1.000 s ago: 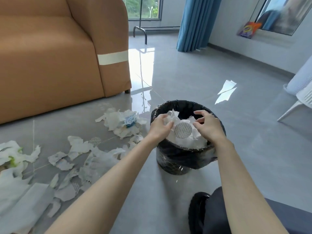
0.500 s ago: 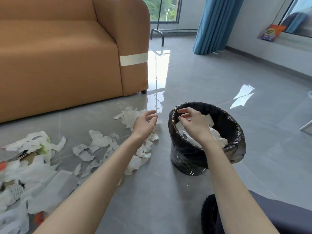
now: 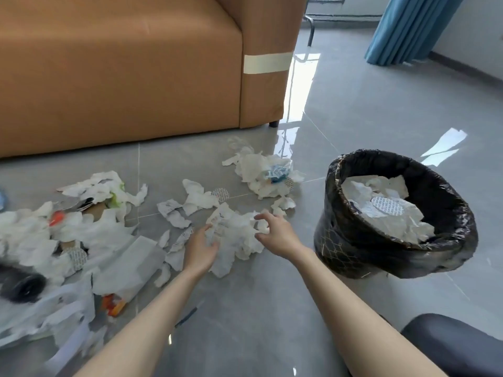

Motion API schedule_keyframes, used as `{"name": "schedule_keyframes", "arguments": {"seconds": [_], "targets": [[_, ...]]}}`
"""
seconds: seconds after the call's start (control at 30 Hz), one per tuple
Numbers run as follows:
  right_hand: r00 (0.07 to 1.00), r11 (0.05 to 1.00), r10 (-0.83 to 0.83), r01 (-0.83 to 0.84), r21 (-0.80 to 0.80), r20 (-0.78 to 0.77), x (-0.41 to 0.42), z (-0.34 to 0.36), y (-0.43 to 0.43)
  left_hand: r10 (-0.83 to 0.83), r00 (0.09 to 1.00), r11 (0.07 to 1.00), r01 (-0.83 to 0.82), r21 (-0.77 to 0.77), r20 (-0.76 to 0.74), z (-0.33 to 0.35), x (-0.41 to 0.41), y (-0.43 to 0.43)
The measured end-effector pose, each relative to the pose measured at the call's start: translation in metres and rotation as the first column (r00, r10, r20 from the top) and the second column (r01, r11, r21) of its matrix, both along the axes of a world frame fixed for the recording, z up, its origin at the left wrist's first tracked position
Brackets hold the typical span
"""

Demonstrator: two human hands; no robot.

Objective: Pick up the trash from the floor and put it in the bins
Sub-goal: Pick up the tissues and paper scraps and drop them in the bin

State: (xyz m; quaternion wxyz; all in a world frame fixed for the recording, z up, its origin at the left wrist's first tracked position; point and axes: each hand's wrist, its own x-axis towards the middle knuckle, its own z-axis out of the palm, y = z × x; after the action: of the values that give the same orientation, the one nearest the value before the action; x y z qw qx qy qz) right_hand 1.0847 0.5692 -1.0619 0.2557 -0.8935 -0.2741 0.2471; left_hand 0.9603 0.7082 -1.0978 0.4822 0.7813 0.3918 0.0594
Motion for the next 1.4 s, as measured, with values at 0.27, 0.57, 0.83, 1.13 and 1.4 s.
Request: {"name": "schedule_keyframes", "arguments": {"seconds": [0.27,0.57,0.83,1.13,1.4], "targets": [[0.998,0.994,0.047,-0.052,-0.101,-0.05,-0.003,-0.042,0.063,-0.043,0.987,0.996,0.054,0.065,-0.157,-0.04,0.005,0.012],[0.964,0.992,-0.127,0.121,-0.038,-0.234,-0.018,-0.076,0.069,-0.059,0.987,0.996,0.048,-0.074,-0.15,-0.066,-0.007,0.023],[0.926,0.978,-0.169,0.2,0.058,-0.337,-0.018,-0.084,0.05,0.124,0.99,0.962,-0.138,-0.237,-0.071,-0.075,-0.029,0.042],[0.993,0.996,-0.087,0.089,0.017,-0.075,-0.033,-0.08,0.039,0.432,0.901,0.691,-0.309,-0.653,0.03,-0.062,-0.05,0.065],[0.998,0.98,0.066,-0.06,-0.188,0.023,-0.06,-0.098,0.038,0.42,0.896,0.857,-0.341,-0.386,0.142,-0.041,-0.069,0.08]]}}
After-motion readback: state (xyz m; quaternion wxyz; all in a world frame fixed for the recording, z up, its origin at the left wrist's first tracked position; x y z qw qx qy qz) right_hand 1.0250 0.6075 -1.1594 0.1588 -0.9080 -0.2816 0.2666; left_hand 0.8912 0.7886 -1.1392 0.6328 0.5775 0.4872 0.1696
